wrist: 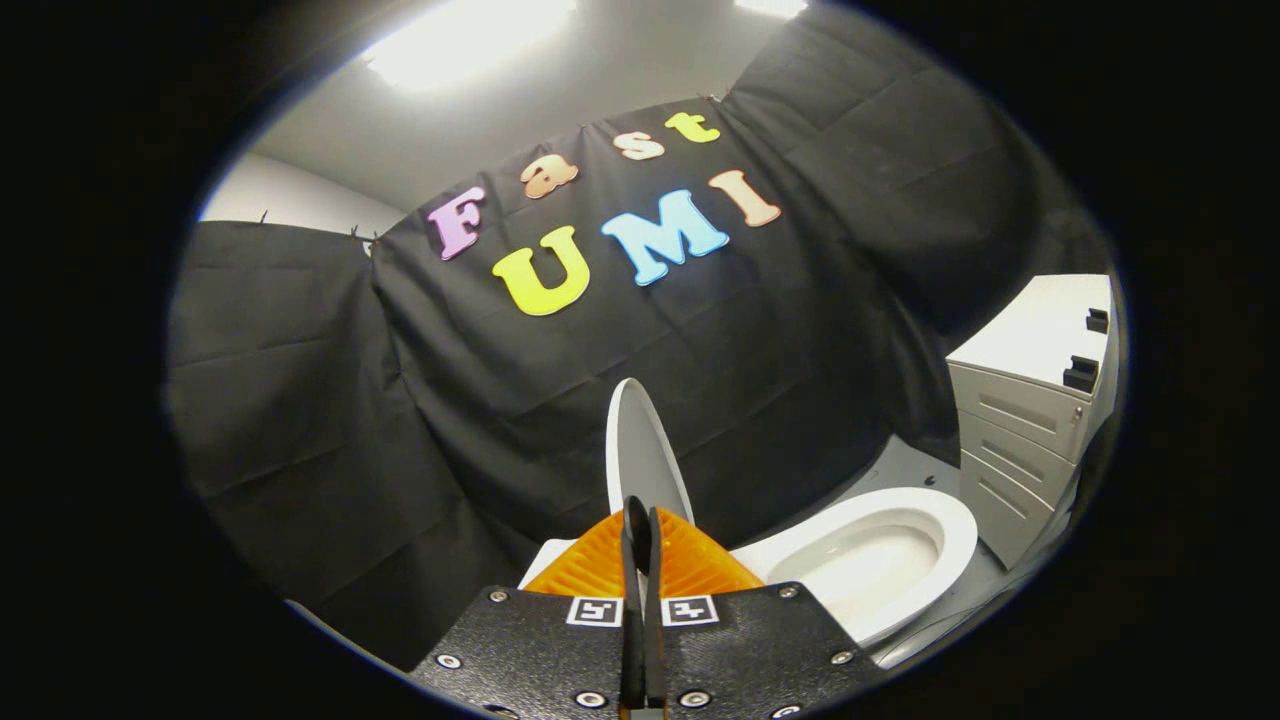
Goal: Open the toilet lid.
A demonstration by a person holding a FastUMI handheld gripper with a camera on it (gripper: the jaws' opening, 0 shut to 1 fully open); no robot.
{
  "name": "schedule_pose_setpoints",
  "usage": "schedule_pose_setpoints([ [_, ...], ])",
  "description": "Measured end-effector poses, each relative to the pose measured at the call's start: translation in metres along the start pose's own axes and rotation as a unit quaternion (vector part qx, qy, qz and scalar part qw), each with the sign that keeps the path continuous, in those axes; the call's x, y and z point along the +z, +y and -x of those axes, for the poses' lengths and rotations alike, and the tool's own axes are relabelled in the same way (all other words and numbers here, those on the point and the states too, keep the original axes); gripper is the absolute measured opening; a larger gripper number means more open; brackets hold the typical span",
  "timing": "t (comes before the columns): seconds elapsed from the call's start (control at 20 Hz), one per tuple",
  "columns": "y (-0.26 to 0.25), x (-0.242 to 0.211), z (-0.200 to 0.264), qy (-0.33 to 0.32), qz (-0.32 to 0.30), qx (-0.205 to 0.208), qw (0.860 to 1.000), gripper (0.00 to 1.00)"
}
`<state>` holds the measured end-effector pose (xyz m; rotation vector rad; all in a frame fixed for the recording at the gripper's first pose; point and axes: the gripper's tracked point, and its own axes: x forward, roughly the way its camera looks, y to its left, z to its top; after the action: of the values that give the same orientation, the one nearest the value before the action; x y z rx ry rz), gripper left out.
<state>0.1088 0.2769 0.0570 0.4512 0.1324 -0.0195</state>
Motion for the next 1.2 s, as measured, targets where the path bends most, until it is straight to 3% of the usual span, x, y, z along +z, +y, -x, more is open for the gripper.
schedule_pose_setpoints([
  [0.45, 0.09, -0.037, -0.013, 0.004, 0.092, 0.051, 0.994, 0.0],
  [0.85, 0.133, -0.069, -0.024, 0.005, 0.17, 0.09, 0.981, 0.0],
  [1.2, 0.165, -0.094, -0.024, 0.001, 0.203, 0.138, 0.969, 0.03],
])
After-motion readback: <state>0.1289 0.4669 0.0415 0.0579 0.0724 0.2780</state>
